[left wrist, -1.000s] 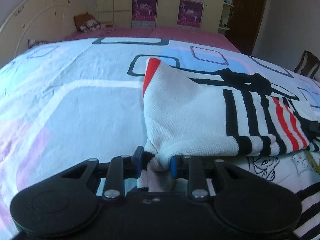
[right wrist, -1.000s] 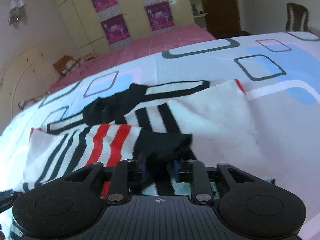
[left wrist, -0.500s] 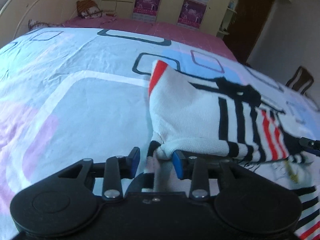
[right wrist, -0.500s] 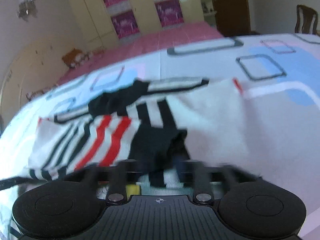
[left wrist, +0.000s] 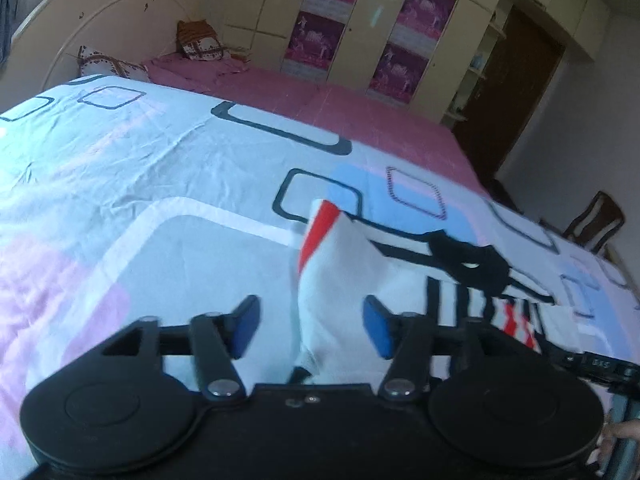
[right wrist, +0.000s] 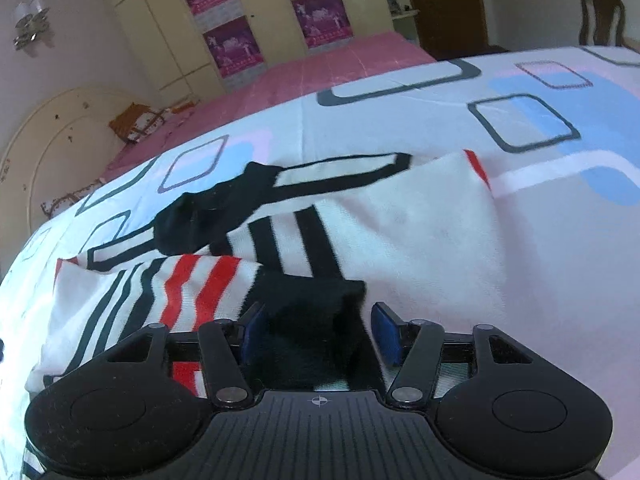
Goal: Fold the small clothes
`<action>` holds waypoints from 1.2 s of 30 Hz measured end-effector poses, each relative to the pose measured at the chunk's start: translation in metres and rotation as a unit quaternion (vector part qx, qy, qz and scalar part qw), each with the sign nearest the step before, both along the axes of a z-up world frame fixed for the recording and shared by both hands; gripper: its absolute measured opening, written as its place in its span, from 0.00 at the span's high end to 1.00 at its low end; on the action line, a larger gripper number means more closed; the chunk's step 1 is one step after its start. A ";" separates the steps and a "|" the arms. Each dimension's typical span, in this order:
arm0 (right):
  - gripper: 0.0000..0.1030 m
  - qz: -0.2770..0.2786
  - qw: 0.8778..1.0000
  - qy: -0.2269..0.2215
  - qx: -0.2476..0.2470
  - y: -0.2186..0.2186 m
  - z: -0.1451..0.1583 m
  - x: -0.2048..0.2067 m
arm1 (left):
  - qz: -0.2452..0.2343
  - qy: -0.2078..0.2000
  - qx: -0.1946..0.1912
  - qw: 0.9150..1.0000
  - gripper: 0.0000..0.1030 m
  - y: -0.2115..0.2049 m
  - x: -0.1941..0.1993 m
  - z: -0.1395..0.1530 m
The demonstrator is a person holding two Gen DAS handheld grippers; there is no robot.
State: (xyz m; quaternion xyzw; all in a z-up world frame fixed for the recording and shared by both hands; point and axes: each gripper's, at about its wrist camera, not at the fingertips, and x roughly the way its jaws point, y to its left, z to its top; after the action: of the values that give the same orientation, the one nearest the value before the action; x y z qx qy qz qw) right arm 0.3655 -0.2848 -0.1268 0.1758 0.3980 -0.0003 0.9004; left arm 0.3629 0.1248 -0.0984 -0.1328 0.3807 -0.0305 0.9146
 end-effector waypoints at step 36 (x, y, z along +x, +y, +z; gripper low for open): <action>0.85 0.038 0.996 -0.060 -0.061 0.020 0.023 0.009 | -0.013 -0.038 0.070 0.997 0.63 -0.043 0.049 -0.021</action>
State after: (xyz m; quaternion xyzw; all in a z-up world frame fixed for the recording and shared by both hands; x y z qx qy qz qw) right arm 0.3749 -0.2645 -0.1034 0.1052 0.3491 0.0198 0.9310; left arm 0.4116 0.0817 -0.1194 -0.0626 0.3483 -0.0207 0.9350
